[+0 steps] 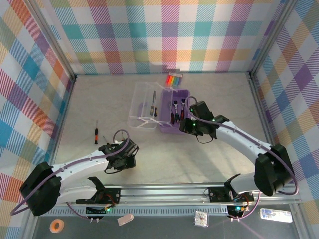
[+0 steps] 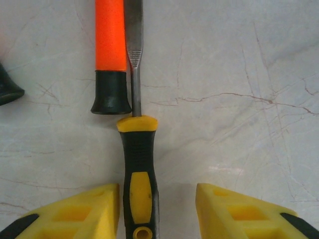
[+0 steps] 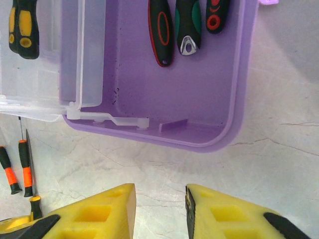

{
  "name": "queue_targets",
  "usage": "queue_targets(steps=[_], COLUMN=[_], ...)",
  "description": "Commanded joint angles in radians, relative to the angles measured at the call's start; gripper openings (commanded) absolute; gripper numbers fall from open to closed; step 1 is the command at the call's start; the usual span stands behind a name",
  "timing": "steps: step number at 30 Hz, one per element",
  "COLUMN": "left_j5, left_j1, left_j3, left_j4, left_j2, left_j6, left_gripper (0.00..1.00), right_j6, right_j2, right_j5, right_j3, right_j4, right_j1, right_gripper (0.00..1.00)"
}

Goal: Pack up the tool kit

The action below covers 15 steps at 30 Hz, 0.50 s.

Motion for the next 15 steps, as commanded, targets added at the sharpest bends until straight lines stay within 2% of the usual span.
queue_targets(steps=[1,4,15], left_j5=[-0.018,-0.016,-0.033], left_j1=[-0.009,-0.01,-0.01], left_j3=[0.014,0.028,0.063], left_j4=[0.009,0.02,0.032], left_j2=[0.032,0.079,0.132], left_j6=[0.035,0.053,0.139], left_gripper=[0.43,0.41,0.16], right_j6=[0.009,0.007,-0.014], right_j2=[-0.056,-0.089,-0.134], right_j5=[0.039,0.056,0.079], right_j3=[-0.036,-0.054,-0.06], right_j4=[0.005,0.0,-0.05], right_j1=[0.005,0.005,0.005], right_gripper=[0.34,0.34,0.34])
